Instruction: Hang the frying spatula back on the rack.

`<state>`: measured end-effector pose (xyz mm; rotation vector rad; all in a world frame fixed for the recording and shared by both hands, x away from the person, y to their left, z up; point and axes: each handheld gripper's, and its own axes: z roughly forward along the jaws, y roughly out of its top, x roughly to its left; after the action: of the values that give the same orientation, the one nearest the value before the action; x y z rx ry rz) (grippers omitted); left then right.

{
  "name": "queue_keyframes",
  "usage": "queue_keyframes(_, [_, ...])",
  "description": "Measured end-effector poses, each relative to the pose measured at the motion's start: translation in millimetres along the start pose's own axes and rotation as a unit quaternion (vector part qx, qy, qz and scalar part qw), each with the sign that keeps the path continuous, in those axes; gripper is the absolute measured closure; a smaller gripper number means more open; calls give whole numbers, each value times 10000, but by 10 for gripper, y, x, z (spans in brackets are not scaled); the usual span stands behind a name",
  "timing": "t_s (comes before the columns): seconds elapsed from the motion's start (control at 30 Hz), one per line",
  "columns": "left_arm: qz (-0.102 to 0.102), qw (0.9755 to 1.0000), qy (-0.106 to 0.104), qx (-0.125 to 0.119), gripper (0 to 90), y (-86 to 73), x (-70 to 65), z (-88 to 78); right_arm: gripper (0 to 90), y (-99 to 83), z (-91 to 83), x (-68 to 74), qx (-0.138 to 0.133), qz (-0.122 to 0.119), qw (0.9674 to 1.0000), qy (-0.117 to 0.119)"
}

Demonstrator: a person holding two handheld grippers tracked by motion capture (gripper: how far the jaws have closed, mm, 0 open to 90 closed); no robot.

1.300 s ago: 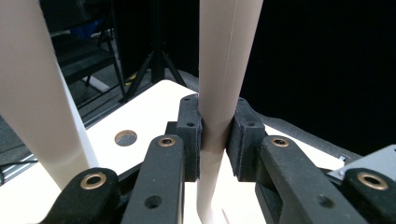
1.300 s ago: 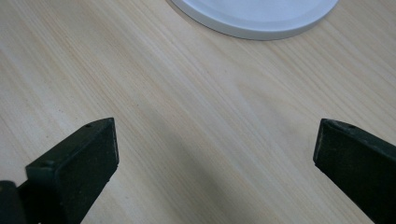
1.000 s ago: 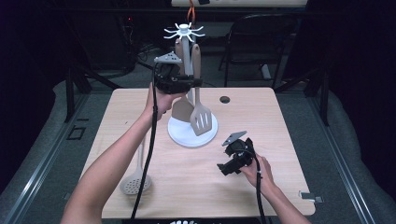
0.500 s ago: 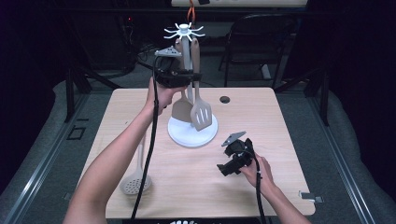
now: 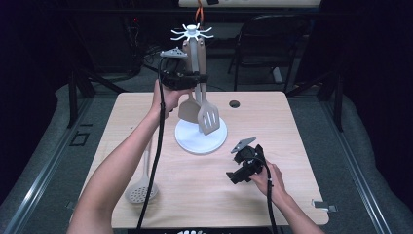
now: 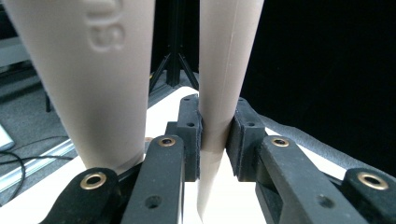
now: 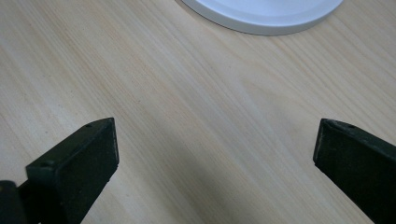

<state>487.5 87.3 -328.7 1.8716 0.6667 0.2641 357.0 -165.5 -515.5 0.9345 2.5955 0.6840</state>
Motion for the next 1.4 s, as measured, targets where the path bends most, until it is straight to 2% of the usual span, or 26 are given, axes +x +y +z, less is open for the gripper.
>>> queue_keyframes(0.33, [17,9999,122,-27,766,-23,5,14,0,1,5,5,2,-6,10000,20])
queue_keyframes(0.5, [162,9991,393,-76,761,-50,-57,15,0,1,6,11,-3,5,10000,23])
queue_keyframes(0.63, [123,9994,303,-111,720,-75,-59,1,3,0,7,11,-8,12,10000,35])
queue_keyframes(0.7, [60,9997,217,-123,652,-94,-59,-8,4,2,7,13,44,-53,10000,24])
queue_keyframes(0.8, [37,9998,186,-41,600,-146,-93,-20,4,3,18,27,14,-47,10000,39])
queue_keyframes(0.97, [-92,9997,240,-48,536,-249,-115,-72,7,4,25,40,-9,-26,10000,50])
queue_keyframes(1.07, [-170,9997,185,-12,478,-284,-127,-90,8,3,30,42,8,-28,10000,55])
queue_keyframes(1.1, [-143,9996,234,-4,464,-317,-145,-108,9,4,33,44,7,-30,10000,59])
queue_keyframes(1.27, [-243,9996,160,-1,377,-384,-153,-189,9,9,31,45,61,-75,9999,48])
queue_keyframes(1.33, [-253,9997,69,-3,344,-404,-145,-232,9,5,40,46,38,-45,10000,71])
queue_keyframes(1.4, [-234,9997,73,1,336,-411,-139,-255,11,3,46,47,41,-43,10000,78])
